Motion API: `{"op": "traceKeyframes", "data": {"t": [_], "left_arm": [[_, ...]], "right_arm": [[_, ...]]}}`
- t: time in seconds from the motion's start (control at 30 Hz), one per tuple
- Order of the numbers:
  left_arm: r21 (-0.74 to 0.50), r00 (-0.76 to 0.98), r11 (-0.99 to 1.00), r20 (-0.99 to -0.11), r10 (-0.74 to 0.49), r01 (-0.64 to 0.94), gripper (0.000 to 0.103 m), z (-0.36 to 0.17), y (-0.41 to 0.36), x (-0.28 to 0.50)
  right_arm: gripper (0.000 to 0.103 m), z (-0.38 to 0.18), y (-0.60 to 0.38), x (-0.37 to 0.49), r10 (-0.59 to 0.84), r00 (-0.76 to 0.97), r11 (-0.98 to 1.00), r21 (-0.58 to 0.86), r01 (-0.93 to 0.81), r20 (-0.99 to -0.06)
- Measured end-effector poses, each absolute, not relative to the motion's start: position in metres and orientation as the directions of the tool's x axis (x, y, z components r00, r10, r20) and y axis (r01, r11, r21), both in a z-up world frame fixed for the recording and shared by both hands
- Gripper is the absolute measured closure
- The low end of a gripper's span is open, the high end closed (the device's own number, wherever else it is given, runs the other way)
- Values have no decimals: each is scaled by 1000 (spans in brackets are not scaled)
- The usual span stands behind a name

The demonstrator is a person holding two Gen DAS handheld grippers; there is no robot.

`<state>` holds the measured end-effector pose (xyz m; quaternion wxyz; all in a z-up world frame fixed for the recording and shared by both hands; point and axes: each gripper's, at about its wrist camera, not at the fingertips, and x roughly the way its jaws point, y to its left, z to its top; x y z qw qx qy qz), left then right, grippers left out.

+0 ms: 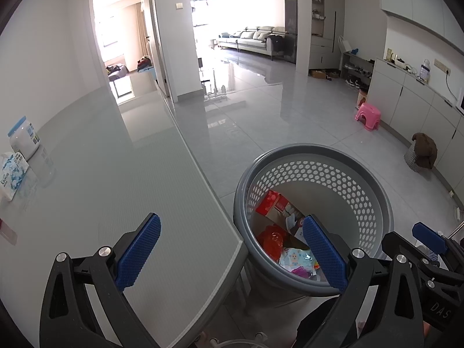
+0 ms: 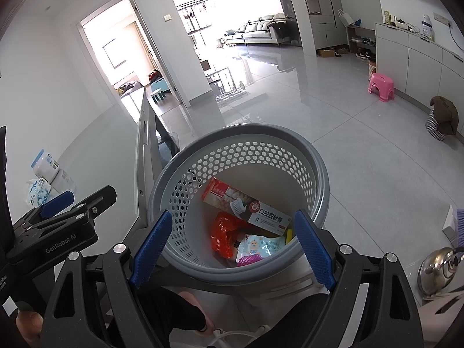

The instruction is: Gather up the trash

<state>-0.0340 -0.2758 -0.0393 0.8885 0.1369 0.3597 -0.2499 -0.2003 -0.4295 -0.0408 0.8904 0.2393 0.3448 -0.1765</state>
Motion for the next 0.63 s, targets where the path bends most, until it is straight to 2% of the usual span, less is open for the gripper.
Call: {"op": "traceKeyframes", "data": {"t": [0.63], "left_arm": [[58,609,834,-712,-351,549,6,-43,-273,-38]], "right_arm": [[21,-41,-430,-200,-149,700,824,304,479,-698]]}}
